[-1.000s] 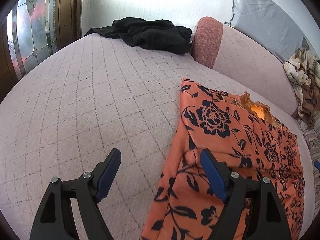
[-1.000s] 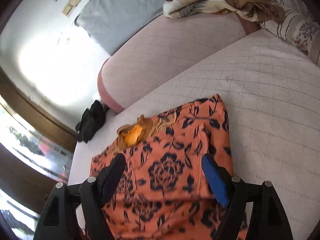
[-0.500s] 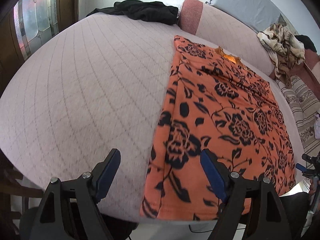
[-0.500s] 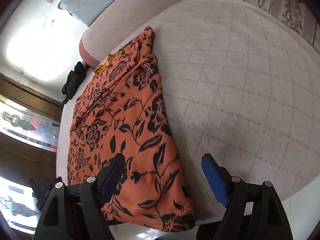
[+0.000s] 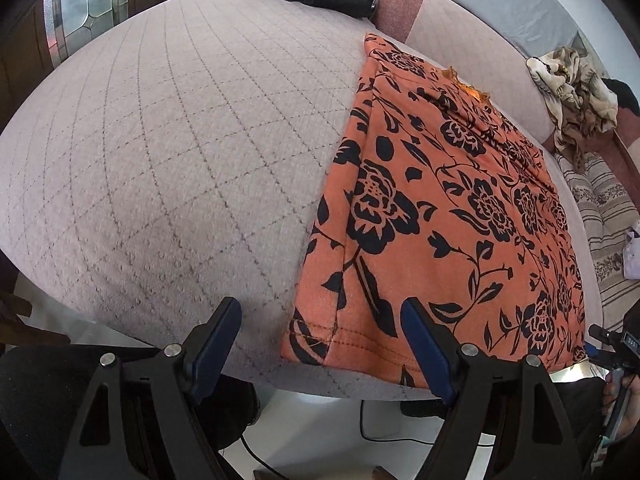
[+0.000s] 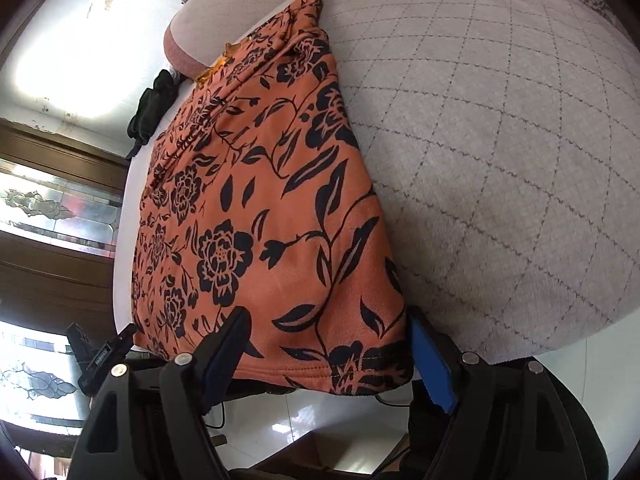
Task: Fold small clothes
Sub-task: 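Grasp the blouse hem with the left gripper while the right gripper grasps the hem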
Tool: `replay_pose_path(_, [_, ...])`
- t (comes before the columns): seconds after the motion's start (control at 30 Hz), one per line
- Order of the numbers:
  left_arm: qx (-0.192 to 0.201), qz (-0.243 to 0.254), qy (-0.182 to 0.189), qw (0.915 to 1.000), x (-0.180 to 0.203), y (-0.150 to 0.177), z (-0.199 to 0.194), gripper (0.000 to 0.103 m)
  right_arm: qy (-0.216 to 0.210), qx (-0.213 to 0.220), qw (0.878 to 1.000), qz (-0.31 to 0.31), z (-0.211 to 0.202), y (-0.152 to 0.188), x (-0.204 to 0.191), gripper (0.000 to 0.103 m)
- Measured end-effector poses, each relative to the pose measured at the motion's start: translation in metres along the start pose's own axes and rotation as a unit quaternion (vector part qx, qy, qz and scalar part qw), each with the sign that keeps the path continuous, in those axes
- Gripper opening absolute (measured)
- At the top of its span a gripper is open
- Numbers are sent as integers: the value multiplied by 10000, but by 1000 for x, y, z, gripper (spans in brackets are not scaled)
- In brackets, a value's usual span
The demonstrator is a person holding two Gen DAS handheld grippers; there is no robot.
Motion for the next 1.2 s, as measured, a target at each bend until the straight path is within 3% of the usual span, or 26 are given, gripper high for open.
replay_pose_path(0.13, [-6, 105, -65, 9999, 1, 1, 0, 82, 70, -14, 10000, -43, 2, 0, -2, 80])
replay_pose_path(0.27, [42, 211, -334, 9992, 2, 0, 0, 44, 153, -9, 9998, -107, 2, 0, -3, 77])
replay_pose_path(0.3, [59, 196, -310, 9993, 2, -1, -1, 29, 176, 2, 9998, -90, 2, 0, -3, 70])
replay_pose_path(0.37, [37, 148, -164, 9998, 0, -3, -2, 17, 216, 27, 9998, -32, 0, 0, 0, 60])
replay_pose_path(0.43, [71, 96, -149, 9998, -1, -4, -4, 16, 234, 34, 9997, -5, -2, 1, 1, 53])
replay_pose_path(0.53, [53, 118, -146, 9998, 2, -4, -4, 18, 381, 118, 9992, -8, -5, 1, 2, 52])
replay_pose_path(0.57, [26, 136, -195, 9997, 3, -4, -3, 32, 450, 153, 9989, 17, -6, 1, 4, 56])
replay_pose_path(0.6, [-15, 152, -185, 9997, 4, -3, -1, 53, 434, 125, 9990, 34, -5, 1, 5, 62])
replay_pose_path(0.67, [43, 207, -169, 9996, 9, -2, -1, 65, 414, 74, 9991, 8, -3, 1, 5, 64])
replay_pose_path(0.7, [46, 275, -260, 9993, 11, -2, 0, 65, 462, 51, 9989, -38, -2, 1, 4, 64])
replay_pose_path(0.73, [23, 368, -359, 9987, 13, -1, 1, 65, 510, 39, 9987, -89, -1, 1, 3, 64])
replay_pose_path(0.77, [3, 432, -496, 9978, 13, 0, 3, 48, 546, 24, 9984, -132, -1, 2, 2, 61])
replay_pose_path(0.8, [3, 478, -580, 9972, 14, 0, 3, 18, 596, 8, 9981, -172, 0, 2, 2, 46])
replay_pose_path(0.83, [-28, 524, -491, 9974, 17, -1, 2, 14, 666, -9, 9976, -187, 0, 3, 3, 36])
replay_pose_path(0.87, [-16, 501, -439, 9978, 17, -2, -1, 12, 655, -20, 9977, -166, 0, 3, 4, 14])
replay_pose_path(0.9, [51, 458, -391, 9982, 18, -3, -5, 12, 533, -52, 9985, -136, -1, 4, 4, 8])
replay_pose_path(1.07, [415, 279, -194, 9986, 20, -14, -32, 12, 331, 426, 9982, -279, -38, -3, -12, 6])
replay_pose_path(1.13, [180, 313, -281, 9990, 19, -13, -18, 13, 377, 482, 9976, -311, -43, -5, -13, 6])
replay_pose_path(1.2, [-116, 153, -418, 9989, 13, -7, 2, 16, 404, 244, 9986, -231, -30, -4, -5, 10])
Point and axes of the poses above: each gripper's, at about its wrist camera, not at the fingertips, and z roughly the way its jaws point, x to its right, y to its underside, the point moved 7 cm from there along z, roughly the way its jaws point, and after that the axes turned 5 degrees about -x, right-handed, at the moved point
